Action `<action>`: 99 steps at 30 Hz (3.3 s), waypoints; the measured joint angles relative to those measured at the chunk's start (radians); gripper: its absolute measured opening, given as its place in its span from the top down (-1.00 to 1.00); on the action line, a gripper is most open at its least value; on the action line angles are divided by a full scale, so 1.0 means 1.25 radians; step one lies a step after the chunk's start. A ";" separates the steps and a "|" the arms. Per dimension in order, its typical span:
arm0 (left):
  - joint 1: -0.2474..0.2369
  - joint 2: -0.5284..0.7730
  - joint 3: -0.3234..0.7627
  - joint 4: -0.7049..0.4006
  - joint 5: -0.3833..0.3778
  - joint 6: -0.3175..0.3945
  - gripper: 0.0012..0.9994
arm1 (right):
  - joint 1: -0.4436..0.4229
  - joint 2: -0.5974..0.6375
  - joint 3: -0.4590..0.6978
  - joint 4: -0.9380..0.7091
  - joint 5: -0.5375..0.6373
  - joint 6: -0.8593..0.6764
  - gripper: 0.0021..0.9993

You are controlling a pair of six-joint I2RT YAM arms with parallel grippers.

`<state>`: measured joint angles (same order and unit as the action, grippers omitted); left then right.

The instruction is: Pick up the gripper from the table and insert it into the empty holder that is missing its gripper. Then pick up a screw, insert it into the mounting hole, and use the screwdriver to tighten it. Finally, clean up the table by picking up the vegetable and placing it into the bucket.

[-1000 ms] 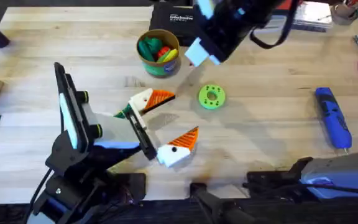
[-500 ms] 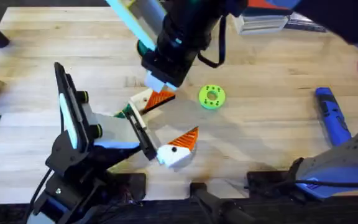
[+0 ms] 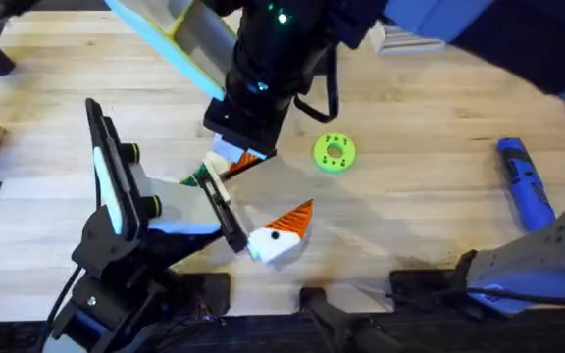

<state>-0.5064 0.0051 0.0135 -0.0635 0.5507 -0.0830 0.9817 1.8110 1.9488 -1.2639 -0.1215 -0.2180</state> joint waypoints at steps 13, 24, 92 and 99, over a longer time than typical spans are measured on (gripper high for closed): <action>0.000 0.000 0.000 -0.001 -0.001 -0.007 -0.97 | 0.009 0.008 0.002 -0.013 0.000 -0.006 0.99; 0.000 0.000 0.000 0.000 0.000 -0.006 -0.97 | 0.016 0.017 0.002 -0.013 0.000 -0.012 0.99; 0.000 0.000 0.000 -0.001 0.002 -0.018 -0.97 | 0.033 0.067 0.037 -0.018 0.028 -0.012 0.99; 0.000 0.000 0.000 -0.001 0.003 -0.018 -0.97 | 0.033 0.068 0.037 -0.021 0.031 -0.009 0.42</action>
<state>-0.5064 0.0055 0.0135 -0.0643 0.5541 -0.1055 1.0229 1.8957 1.9945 -1.2907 -0.0825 -0.2295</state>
